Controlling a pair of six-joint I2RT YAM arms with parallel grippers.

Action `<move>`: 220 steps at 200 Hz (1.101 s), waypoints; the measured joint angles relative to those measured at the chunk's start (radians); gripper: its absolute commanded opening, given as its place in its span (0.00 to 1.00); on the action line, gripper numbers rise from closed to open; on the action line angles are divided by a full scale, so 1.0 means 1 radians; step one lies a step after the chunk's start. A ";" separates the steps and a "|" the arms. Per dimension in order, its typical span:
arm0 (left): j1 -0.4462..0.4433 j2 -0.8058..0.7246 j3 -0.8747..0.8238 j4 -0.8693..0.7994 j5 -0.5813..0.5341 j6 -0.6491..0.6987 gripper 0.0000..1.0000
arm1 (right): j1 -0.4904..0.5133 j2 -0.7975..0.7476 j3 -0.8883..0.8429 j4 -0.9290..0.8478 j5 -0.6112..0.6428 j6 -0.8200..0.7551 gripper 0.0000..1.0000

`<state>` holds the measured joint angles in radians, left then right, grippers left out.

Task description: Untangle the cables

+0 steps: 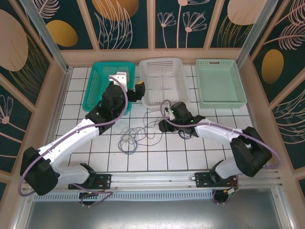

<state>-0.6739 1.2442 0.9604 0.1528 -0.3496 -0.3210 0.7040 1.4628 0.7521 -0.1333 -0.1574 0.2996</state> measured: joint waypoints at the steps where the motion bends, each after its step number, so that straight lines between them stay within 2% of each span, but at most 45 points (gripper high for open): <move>1: 0.000 0.000 -0.003 0.000 0.000 -0.001 0.96 | 0.001 0.002 0.001 -0.001 0.000 0.000 0.55; 58: 0.000 -0.088 -0.092 0.004 -0.001 -0.049 0.98 | 0.027 0.139 0.077 -0.060 0.008 0.006 0.49; 134: 0.000 -0.115 -0.129 0.020 -0.002 -0.066 0.99 | 0.084 0.272 0.192 -0.138 0.125 0.021 0.38; 159: 0.000 -0.145 -0.143 0.021 -0.002 -0.071 0.99 | 0.089 0.277 0.203 -0.156 0.157 0.017 0.24; 180: 0.000 -0.182 -0.156 0.026 -0.004 -0.076 0.99 | 0.090 0.286 0.212 -0.168 0.184 0.016 0.00; 220: 0.000 -0.224 -0.175 0.029 -0.027 -0.078 0.98 | 0.116 0.278 0.219 -0.176 0.233 0.015 0.00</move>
<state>-0.6739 1.0199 0.7856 0.1822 -0.3767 -0.3988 0.8204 1.7405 0.9714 -0.3092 0.0757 0.3149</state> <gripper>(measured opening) 0.985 0.054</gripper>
